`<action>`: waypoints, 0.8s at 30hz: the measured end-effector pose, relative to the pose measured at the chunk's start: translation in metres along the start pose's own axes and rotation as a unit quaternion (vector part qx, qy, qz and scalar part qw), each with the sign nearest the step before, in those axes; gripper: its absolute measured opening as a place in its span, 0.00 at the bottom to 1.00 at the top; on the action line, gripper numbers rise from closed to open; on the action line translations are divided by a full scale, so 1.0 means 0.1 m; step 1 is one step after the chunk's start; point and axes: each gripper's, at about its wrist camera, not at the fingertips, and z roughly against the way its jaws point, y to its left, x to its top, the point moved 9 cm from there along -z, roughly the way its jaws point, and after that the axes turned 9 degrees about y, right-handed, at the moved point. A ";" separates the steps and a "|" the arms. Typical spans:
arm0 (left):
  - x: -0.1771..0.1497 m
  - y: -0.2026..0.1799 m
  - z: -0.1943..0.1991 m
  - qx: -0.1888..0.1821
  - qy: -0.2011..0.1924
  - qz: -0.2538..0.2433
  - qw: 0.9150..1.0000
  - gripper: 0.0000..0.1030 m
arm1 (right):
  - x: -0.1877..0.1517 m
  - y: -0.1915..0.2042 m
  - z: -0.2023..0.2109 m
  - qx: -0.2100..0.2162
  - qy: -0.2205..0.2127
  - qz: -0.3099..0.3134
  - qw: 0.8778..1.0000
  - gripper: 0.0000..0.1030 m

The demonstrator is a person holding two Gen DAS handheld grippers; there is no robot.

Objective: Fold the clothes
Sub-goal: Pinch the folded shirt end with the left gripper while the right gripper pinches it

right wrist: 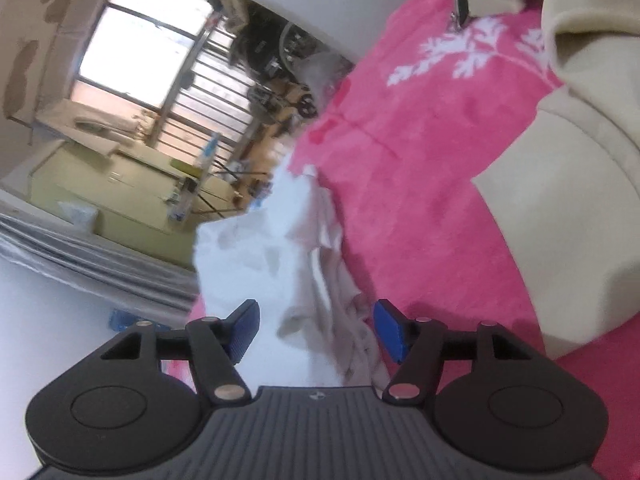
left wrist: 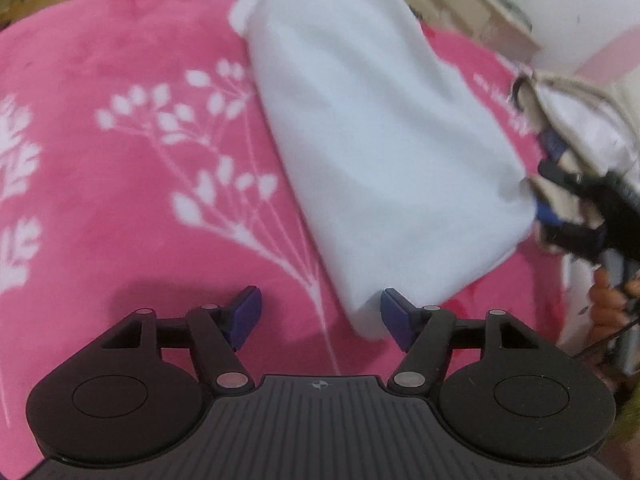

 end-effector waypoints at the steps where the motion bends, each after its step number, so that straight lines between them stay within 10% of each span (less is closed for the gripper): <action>1: 0.02 -0.02 -0.03 0.001 0.001 -0.001 1.000 0.65 | 0.00 -0.01 -0.08 -0.008 0.013 0.004 1.000 0.66; 7: 0.05 -0.10 -0.12 0.009 -0.006 -0.003 1.000 0.70 | -0.20 0.02 -0.46 -0.015 0.098 0.021 0.995 0.70; 11: 0.02 -0.15 -0.14 0.007 -0.018 0.002 1.000 0.67 | -0.30 0.05 -0.49 -0.017 0.123 0.022 0.992 0.45; 15: 0.02 -0.24 -0.15 -0.007 -0.023 0.005 1.000 0.26 | -0.39 0.05 -0.52 -0.030 0.138 0.014 0.990 0.12; 24: -0.31 -0.20 -0.05 -0.069 0.005 0.036 0.997 0.09 | -0.76 0.17 -0.32 -0.067 0.191 -0.005 0.979 0.08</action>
